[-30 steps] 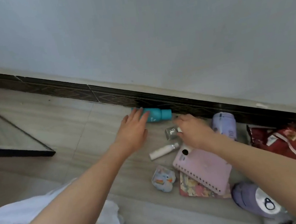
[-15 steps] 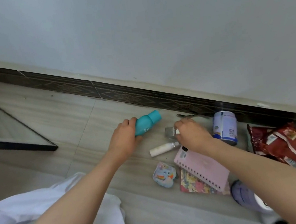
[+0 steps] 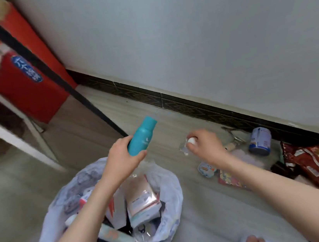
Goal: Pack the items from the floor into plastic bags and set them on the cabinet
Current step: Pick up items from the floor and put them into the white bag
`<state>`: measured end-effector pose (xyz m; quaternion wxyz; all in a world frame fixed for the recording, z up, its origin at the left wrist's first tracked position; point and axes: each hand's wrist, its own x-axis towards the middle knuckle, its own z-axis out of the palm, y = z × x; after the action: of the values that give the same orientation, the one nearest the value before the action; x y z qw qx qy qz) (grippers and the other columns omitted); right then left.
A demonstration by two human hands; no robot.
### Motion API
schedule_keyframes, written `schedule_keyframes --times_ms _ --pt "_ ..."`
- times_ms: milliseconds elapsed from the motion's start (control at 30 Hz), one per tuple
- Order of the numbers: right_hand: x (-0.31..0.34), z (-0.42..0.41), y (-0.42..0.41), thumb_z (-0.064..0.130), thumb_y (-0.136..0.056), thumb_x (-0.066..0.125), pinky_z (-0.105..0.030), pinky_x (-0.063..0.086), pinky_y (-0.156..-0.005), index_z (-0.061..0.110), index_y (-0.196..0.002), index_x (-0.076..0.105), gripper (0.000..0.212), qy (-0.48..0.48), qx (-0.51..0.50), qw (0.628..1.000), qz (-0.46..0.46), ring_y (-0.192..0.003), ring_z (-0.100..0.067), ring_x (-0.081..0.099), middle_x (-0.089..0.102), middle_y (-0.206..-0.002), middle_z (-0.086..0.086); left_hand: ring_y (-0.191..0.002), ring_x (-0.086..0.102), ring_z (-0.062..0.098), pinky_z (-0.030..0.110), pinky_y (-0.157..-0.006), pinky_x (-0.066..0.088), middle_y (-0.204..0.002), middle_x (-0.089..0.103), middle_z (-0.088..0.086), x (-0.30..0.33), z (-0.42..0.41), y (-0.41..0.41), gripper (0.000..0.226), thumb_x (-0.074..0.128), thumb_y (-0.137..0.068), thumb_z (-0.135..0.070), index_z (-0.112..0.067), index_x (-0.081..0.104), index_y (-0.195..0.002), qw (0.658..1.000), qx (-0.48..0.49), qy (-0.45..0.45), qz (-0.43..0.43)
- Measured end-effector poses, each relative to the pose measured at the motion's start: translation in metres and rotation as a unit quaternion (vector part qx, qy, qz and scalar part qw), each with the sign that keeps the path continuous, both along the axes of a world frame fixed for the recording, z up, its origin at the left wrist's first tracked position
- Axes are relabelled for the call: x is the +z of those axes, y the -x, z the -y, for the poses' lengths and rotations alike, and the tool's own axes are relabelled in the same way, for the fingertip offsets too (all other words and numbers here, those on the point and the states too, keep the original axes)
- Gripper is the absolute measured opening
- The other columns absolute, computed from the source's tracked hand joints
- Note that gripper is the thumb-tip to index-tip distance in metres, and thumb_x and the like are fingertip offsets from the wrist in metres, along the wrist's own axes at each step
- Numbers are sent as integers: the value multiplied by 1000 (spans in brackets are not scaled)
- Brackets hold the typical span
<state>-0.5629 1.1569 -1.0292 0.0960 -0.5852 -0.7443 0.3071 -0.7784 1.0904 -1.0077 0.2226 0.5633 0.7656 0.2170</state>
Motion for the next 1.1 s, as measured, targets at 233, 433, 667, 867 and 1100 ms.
schedule_keyframes --times_ms 233,433,667,867,1100 --pt "14 90 69 21 -85 57 -23 34 -77 11 -106 61 24 22 65 994 -84 -104 -24 54 61 -110 -8 -89 56 22 28 -69 36 -96 61 4 6 117 54 39 68 -78 -34 -11 59 -108 987 156 38 15" --pt "1 143 116 22 -85 58 -21 35 -78 13 -111 59 28 46 67 988 -129 -103 -19 55 63 -110 -4 -100 58 32 34 -77 43 -107 64 14 -26 185 70 48 68 -77 -36 -10 54 -114 969 228 96 7" --pt "-21 183 148 17 -83 57 -19 37 -75 15 -103 61 21 78 82 980 -161 -88 -11 51 62 -100 1 -104 53 33 42 -83 45 -114 57 15 -44 200 65 56 66 -77 -33 -11 41 -123 971 233 60 8" --pt "-34 186 159 9 -87 52 -32 46 -92 12 -115 60 28 42 117 980 -158 -99 -19 54 53 -113 -8 -116 42 25 38 -98 35 -127 44 8 -49 210 56 60 63 -81 -13 -14 37 -136 983 180 -25 3" --pt "-44 186 148 4 -72 64 -36 55 -64 4 -93 64 21 -167 223 957 -79 -80 -29 63 65 -95 -12 -121 36 19 34 -100 35 -133 39 8 -62 225 45 50 67 -80 -15 -13 51 -127 991 92 -89 -29"
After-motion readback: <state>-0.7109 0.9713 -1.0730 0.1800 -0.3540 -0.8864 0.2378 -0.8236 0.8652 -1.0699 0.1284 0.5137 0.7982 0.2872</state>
